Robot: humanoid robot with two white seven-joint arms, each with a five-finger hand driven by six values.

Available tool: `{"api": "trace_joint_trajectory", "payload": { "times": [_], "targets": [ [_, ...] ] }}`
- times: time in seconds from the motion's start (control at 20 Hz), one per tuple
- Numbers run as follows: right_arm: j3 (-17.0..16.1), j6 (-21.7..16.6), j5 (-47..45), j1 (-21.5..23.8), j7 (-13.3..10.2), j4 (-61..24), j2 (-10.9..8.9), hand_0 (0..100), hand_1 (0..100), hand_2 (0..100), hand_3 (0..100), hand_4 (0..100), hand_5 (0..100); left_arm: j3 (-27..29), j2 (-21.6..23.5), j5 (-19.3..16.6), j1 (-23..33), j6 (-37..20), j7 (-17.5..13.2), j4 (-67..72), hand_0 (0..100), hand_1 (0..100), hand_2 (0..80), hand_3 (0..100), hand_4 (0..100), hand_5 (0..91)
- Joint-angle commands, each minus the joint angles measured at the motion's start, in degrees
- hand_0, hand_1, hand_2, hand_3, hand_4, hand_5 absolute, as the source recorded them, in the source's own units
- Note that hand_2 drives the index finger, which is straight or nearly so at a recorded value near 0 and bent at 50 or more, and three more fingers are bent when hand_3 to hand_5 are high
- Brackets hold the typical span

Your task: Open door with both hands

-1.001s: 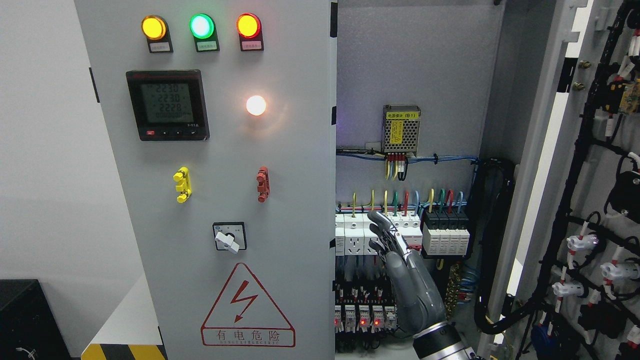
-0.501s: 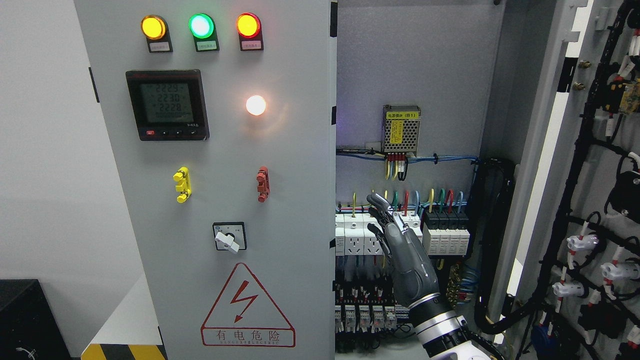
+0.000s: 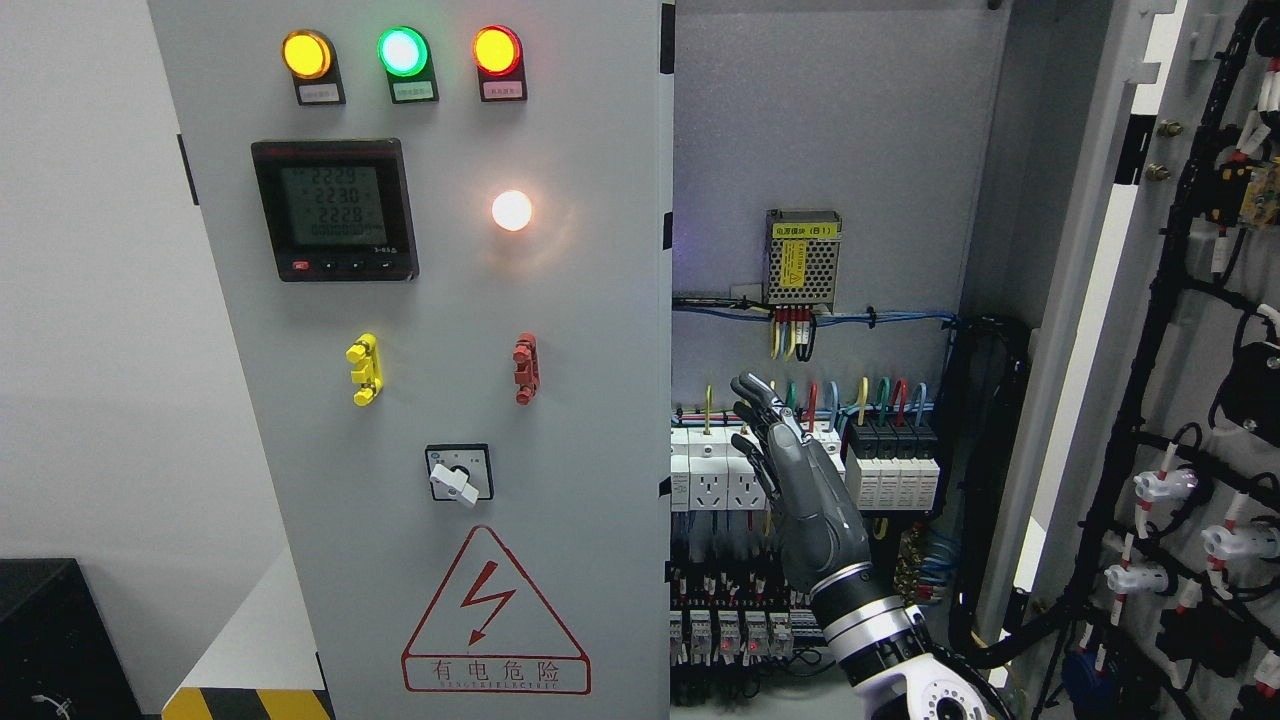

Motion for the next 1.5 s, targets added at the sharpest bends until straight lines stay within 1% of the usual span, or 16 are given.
{"api": "trace_joint_trajectory", "payload": {
  "times": [0.0,0.05,0.15,0.4,0.5,0.65,0.85,1.0,1.15,1.3,1.45],
  "targets": [
    [0.10,0.47,-2.95,-0.85,1.76,2.11,-0.49,6,14,0,0,0,0,0.44,-0.06,1.49,0.79,0.18,0.06,-0.26,12,56,0.0,0,0,0.0],
    [0.19,0.73,-2.95,-0.86,1.94,2.02,-0.49,6,14,0,0,0,0,0.36,-0.06,1.93,0.79,0.19,0.15,-0.26,12,56,0.0,0,0,0.0],
    [0.19,0.91,-3.04,-1.03,1.95,2.02,-1.10,6,14,0,0,0,0,0.45,-0.06,2.37,0.79,0.27,0.50,-0.18,12,56,0.0,0,0,0.0],
    [0.19,1.00,-6.11,-2.00,1.95,2.02,-1.28,6,14,0,0,0,0,0.45,-0.06,2.37,0.44,0.71,0.68,-0.18,12,56,0.0,0,0,0.0],
    [0.19,1.00,-6.20,-2.00,2.12,1.93,-1.71,6,14,0,0,0,0,0.36,-0.15,2.37,0.44,1.06,0.68,-0.18,12,56,0.0,0,0,0.0],
    [0.27,1.00,-6.38,-2.09,3.17,1.85,-1.89,6,14,0,0,0,0,0.62,-0.15,2.55,0.44,1.33,0.76,-0.18,12,56,0.0,0,0,0.0],
    [0.36,1.09,-7.43,-2.44,3.44,1.85,-1.98,6,14,0,0,0,0,1.24,-0.15,3.60,0.35,1.50,2.43,-0.18,12,56,0.0,0,0,0.0],
    [1.94,1.09,-8.40,-2.52,3.53,1.76,-2.51,6,14,0,0,0,0,1.24,-0.15,3.60,0.35,1.50,2.43,-0.09,12,56,0.0,0,0,0.0],
    [2.12,1.00,-8.66,-2.87,3.53,1.85,-2.60,6,14,0,0,0,0,1.06,-0.15,3.52,0.35,1.42,2.43,-0.17,12,56,0.0,0,0,0.0],
    [2.12,1.09,-8.67,-3.58,5.72,2.02,-2.51,6,14,0,0,0,0,0.97,-0.06,3.43,0.35,1.42,2.43,-0.18,12,56,0.0,0,0,0.0],
    [2.47,1.09,-8.67,-3.93,5.81,2.55,-2.60,6,14,0,0,0,0,0.89,-0.15,3.34,0.35,1.33,2.35,-0.18,12,56,0.0,0,0,0.0]
  ]
}}
